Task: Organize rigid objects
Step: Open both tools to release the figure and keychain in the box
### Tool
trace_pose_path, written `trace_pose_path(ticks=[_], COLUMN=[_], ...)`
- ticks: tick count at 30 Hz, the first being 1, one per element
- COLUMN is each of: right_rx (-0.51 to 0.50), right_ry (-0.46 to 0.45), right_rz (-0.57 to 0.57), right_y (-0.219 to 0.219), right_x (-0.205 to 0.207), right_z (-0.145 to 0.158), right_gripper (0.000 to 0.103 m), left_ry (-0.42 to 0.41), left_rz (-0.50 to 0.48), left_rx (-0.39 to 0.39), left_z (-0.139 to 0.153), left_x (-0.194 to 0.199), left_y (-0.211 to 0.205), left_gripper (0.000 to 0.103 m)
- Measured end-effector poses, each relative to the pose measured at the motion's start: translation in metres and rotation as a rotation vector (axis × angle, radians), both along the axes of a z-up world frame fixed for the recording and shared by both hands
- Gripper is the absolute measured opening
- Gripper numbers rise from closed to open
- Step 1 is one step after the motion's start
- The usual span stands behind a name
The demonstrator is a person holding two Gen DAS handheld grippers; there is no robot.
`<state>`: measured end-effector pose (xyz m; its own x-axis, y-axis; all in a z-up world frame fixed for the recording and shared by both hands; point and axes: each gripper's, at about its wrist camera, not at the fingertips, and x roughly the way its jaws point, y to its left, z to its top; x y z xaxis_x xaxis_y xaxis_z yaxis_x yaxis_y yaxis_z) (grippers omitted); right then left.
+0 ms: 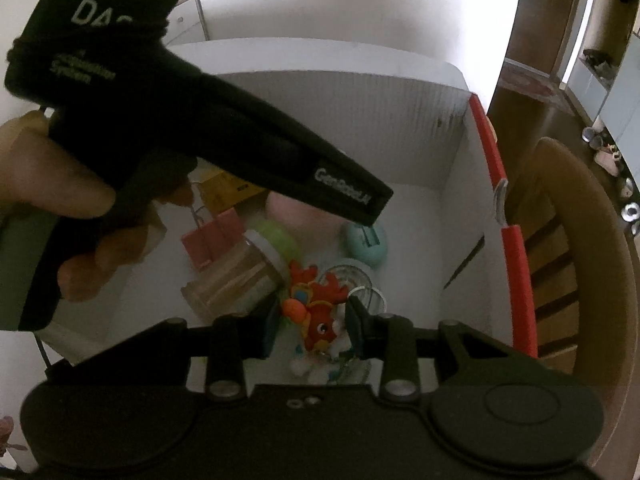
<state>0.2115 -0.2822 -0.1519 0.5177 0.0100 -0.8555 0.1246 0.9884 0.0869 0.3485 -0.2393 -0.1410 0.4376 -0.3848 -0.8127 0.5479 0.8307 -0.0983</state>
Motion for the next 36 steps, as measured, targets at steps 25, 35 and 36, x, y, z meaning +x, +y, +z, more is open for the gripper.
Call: trace_pose_path(ticks=[25, 35, 36], right_rx=[0.059, 0.088, 0.092], right_ry=[-0.058, -0.118, -0.12], right_rz=[-0.07, -0.074, -0.075], right_y=[-0.016, -0.016, -0.015], right_x=[-0.021, -0.031, -0.032], right_z=[0.012, 0.027, 0.028], right_gripper=[0.051, 0.06, 0.06], left_ry=[-0.018, -0.046, -0.048], left_rz=[0.033, 0.068, 0.075], left_rx=[0.005, -0.027, -0.026], left_z=[0.016, 0.038, 0.039], left_x=[-0.02, -0.042, -0.044], left_y=[0.013, 0.035, 0.038], left_gripper=[0.056, 0.056, 0.056])
